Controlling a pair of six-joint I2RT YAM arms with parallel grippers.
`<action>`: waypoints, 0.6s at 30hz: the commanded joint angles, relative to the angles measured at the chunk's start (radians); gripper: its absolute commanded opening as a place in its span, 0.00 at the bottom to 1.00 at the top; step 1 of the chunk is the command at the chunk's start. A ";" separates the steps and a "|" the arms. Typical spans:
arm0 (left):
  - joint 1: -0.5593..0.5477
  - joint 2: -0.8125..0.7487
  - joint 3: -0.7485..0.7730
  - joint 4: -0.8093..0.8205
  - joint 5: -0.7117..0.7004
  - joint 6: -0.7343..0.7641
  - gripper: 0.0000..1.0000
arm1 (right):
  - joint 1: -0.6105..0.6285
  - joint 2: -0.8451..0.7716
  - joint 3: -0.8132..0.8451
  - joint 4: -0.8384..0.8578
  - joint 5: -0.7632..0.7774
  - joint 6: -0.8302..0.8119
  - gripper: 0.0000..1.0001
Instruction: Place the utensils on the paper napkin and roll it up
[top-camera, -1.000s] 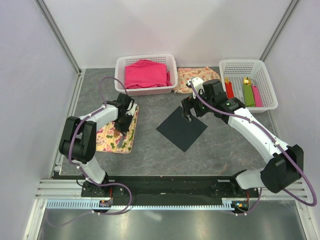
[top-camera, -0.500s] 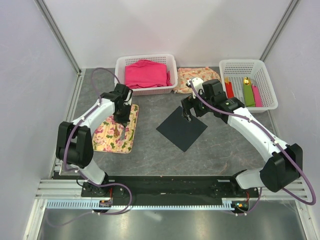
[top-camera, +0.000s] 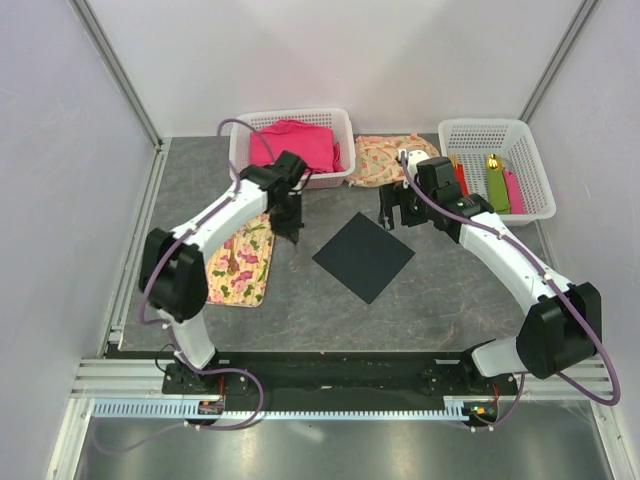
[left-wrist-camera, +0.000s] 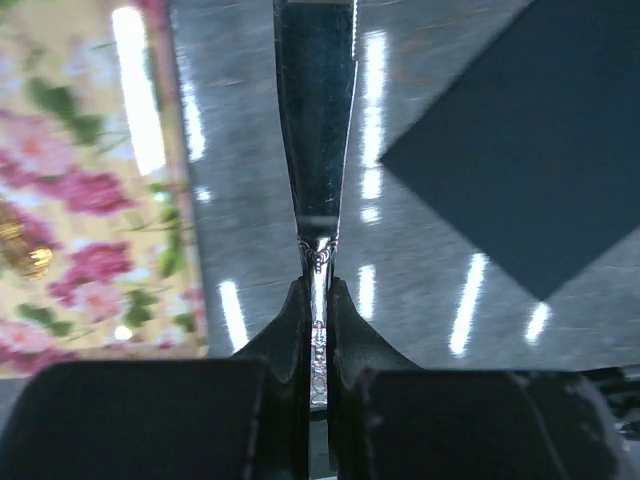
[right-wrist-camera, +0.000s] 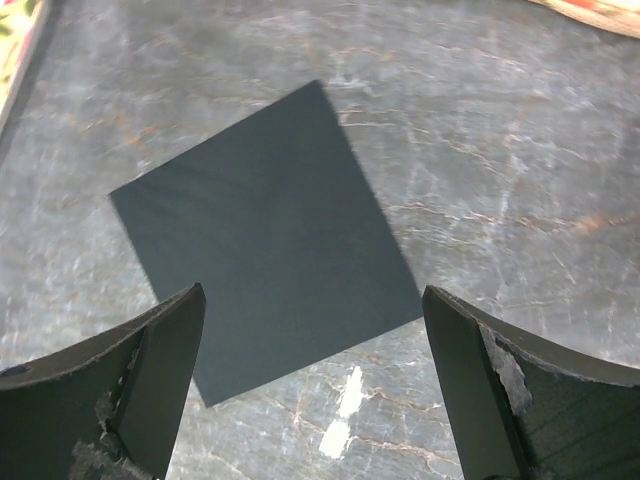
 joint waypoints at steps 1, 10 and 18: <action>-0.102 0.133 0.175 0.001 0.107 -0.173 0.02 | -0.032 -0.025 -0.027 0.057 0.045 0.069 0.98; -0.247 0.374 0.444 0.064 0.162 -0.372 0.02 | -0.092 -0.022 -0.030 0.065 0.040 0.109 0.98; -0.267 0.503 0.539 0.076 0.116 -0.455 0.02 | -0.104 -0.014 -0.037 0.080 0.022 0.118 0.98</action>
